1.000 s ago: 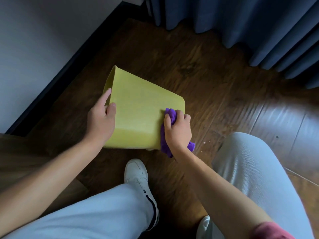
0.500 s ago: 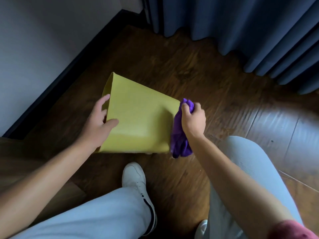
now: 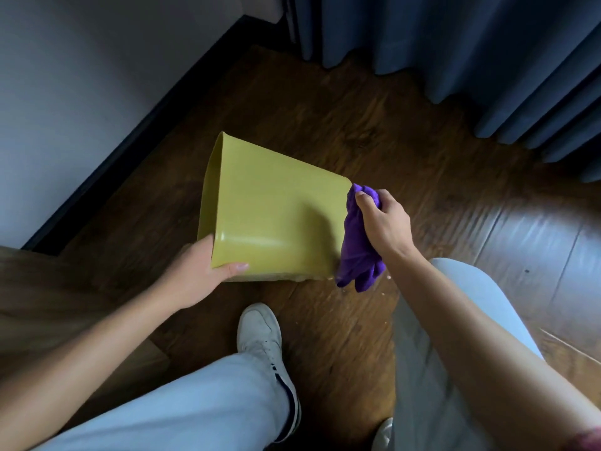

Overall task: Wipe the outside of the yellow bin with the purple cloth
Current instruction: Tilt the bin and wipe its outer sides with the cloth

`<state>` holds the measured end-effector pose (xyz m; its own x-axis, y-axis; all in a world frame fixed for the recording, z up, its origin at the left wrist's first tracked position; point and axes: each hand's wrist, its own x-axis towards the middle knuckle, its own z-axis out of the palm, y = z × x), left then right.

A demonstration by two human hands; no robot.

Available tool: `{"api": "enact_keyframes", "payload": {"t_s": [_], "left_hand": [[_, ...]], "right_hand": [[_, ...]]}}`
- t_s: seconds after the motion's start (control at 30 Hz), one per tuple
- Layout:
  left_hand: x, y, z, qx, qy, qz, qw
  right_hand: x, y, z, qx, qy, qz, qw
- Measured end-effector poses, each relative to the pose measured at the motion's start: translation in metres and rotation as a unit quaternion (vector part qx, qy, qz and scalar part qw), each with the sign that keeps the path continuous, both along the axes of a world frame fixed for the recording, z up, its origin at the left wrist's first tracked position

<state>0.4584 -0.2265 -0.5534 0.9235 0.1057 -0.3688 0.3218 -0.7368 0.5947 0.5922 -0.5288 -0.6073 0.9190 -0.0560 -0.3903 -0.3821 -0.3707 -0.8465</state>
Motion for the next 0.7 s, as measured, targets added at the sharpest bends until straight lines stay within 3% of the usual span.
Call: {"api": "enact_keyframes", "payload": {"t_s": [0.13, 0.3, 0.37, 0.53, 0.7], "left_hand": [[0.011, 0.003, 0.019, 0.036, -0.09, 0.021, 0.995], [0.024, 0.005, 0.051, 0.02, -0.127, 0.02, 0.991], [0.028, 0.008, 0.057, -0.009, -0.121, 0.009, 0.993], [0.033, 0.022, 0.054, -0.186, -0.043, -0.06, 0.98], [0.025, 0.023, 0.038, -0.148, -0.067, -0.07, 0.984]], "right_hand": [[0.002, -0.003, -0.002, -0.008, -0.002, -0.001, 1.0], [0.003, -0.004, -0.001, -0.002, 0.002, -0.014, 1.0], [0.003, -0.004, -0.002, 0.002, 0.009, -0.014, 1.0], [0.005, -0.007, -0.004, 0.013, 0.019, -0.015, 1.0], [0.007, -0.01, -0.003, 0.02, 0.025, -0.023, 0.999]]}}
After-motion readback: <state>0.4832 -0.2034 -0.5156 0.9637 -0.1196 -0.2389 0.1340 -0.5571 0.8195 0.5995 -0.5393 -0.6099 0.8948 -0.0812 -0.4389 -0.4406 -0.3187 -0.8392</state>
